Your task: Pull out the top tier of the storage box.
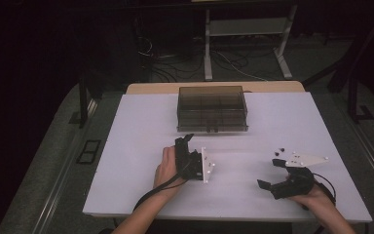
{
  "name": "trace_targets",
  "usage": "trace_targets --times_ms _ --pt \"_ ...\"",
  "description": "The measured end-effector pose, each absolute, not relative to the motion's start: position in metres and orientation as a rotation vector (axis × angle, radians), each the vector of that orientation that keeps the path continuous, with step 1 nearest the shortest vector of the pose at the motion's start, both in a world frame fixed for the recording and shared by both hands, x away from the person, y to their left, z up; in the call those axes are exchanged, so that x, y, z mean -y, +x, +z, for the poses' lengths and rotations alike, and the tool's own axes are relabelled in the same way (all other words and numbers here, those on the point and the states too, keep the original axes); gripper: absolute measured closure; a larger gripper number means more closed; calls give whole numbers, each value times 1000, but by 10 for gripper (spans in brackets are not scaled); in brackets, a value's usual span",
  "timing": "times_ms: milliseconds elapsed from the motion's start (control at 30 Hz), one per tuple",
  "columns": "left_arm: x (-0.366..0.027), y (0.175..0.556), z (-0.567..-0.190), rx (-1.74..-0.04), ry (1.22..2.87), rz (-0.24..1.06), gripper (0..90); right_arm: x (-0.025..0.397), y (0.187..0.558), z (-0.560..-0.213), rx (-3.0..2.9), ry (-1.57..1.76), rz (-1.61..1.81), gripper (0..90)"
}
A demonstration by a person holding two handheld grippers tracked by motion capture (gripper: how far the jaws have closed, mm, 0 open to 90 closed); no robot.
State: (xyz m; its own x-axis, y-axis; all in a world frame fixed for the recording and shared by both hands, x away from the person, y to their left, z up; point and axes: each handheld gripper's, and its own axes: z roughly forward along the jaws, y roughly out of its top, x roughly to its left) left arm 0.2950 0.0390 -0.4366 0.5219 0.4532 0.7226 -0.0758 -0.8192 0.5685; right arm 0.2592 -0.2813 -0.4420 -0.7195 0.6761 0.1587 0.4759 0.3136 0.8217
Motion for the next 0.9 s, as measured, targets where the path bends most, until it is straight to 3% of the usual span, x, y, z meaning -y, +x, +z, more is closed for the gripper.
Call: trace_targets --times_ms 900 --pt "-53 308 -432 -575 2103 878 0 281 259 -442 -2364 1053 1363 5"
